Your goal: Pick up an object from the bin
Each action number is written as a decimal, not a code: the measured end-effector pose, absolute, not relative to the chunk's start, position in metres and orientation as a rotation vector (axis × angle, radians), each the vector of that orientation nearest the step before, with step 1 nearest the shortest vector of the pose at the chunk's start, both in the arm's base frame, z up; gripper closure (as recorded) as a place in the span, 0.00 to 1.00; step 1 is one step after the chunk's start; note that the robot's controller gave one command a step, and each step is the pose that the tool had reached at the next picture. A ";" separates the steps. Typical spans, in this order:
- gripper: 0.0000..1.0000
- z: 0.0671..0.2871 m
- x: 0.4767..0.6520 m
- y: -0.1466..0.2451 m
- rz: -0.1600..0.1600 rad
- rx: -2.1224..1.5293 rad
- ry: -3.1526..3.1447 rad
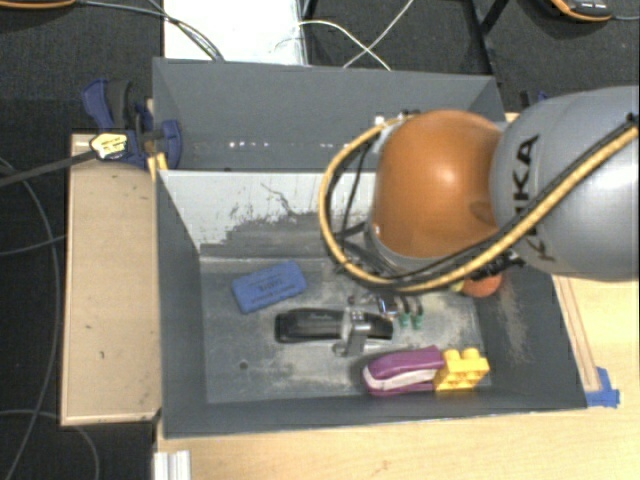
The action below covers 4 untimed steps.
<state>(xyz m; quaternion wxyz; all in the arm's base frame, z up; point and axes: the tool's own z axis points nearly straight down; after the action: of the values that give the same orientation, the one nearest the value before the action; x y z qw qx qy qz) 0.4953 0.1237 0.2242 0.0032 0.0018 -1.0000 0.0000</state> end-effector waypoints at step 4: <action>0.00 0.100 0.519 0.090 -0.002 0.158 -3.137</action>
Offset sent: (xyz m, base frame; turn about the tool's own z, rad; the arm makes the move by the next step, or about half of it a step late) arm 0.0359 -0.0469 -0.1542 -0.2031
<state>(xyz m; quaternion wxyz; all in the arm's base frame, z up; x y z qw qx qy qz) 0.5187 0.0897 0.1003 0.0001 0.0504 -0.9987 -0.0007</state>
